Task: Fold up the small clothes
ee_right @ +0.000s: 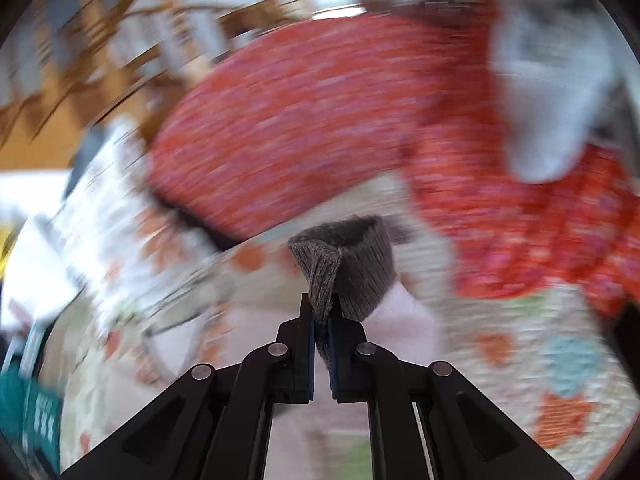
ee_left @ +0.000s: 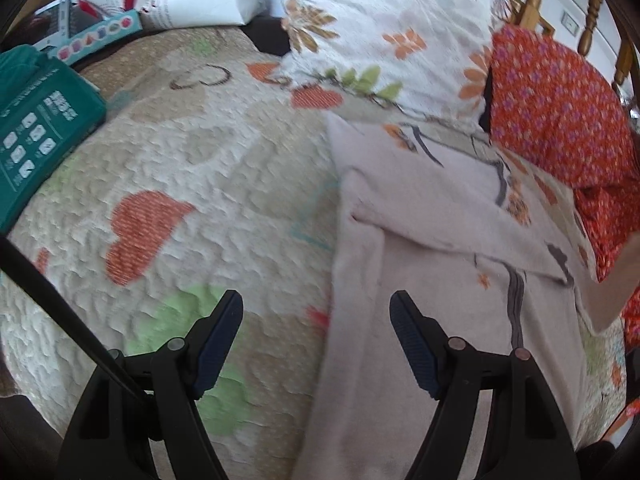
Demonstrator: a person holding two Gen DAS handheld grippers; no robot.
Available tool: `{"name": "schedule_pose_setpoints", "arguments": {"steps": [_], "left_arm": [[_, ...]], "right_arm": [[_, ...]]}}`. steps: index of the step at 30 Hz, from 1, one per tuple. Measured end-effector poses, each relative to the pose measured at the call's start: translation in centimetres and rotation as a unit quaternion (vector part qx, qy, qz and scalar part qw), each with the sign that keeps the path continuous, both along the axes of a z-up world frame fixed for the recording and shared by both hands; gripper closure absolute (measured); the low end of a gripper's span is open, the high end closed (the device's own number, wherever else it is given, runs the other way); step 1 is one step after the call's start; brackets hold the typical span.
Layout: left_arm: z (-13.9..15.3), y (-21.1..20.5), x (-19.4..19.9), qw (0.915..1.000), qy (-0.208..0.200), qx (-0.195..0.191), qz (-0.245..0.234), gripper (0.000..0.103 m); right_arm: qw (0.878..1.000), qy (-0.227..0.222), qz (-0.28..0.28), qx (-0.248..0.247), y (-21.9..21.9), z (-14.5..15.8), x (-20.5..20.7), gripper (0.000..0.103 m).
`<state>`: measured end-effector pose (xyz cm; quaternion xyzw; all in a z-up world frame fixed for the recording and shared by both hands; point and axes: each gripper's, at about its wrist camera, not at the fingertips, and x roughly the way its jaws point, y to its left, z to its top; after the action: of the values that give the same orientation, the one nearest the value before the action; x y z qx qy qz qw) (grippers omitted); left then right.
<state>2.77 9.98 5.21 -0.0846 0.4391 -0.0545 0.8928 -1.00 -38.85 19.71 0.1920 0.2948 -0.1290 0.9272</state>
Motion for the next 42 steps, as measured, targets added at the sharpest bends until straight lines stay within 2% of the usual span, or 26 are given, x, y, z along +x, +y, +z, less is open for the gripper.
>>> {"name": "schedule_pose_setpoints", "arguments": {"steps": [4,9,11,17,22,28,30,33,35,38,42], "left_arm": [[0.6,1.9,0.3,0.9996,0.0,-0.013,0.024,0.028],[1.1,4.2,0.6,0.9979,0.001,-0.034,0.055,0.028],[1.3,5.0,0.8,0.997,0.002,-0.042,0.065,0.028],[1.6,6.7,1.1,0.995,0.004,-0.052,0.085,0.027],[1.4,7.5,1.4,0.9929,0.015,-0.066,0.097,0.027],[1.3,7.5,1.6,0.9926,0.016,-0.063,0.103,0.027],[1.2,7.5,1.6,0.9926,0.017,-0.062,0.103,0.027],[1.0,7.5,1.7,0.9925,0.021,-0.061,0.104,0.027],[0.9,7.6,1.7,0.9922,0.022,-0.061,0.107,0.027],[0.7,7.7,1.8,0.992,0.025,-0.061,0.108,0.027],[0.3,7.2,1.9,0.9926,0.031,-0.061,0.1,0.027]], "right_arm": [[0.994,0.017,0.107,-0.002,9.8,-1.7,5.7,0.097],[0.977,0.052,0.206,-0.001,20.4,-5.4,10.7,0.097],[0.97,0.072,0.232,-0.01,24.1,-7.4,12.3,0.097],[0.956,0.12,0.268,-0.027,30.4,-12.4,14.9,0.097],[0.948,0.15,0.276,-0.048,33.3,-15.3,16.7,0.097],[0.94,0.167,0.292,-0.046,35.5,-16.8,17.8,0.097],[0.931,0.177,0.317,-0.037,36.5,-17.4,18.0,0.093],[0.912,0.189,0.364,0.002,37.7,-18.2,17.9,0.093],[0.905,0.18,0.385,0.016,38.0,-17.7,17.5,0.091],[0.905,0.162,0.391,0.033,37.4,-16.5,16.9,0.088],[0.919,0.15,0.362,0.049,34.1,-15.3,16.2,0.084]]}}
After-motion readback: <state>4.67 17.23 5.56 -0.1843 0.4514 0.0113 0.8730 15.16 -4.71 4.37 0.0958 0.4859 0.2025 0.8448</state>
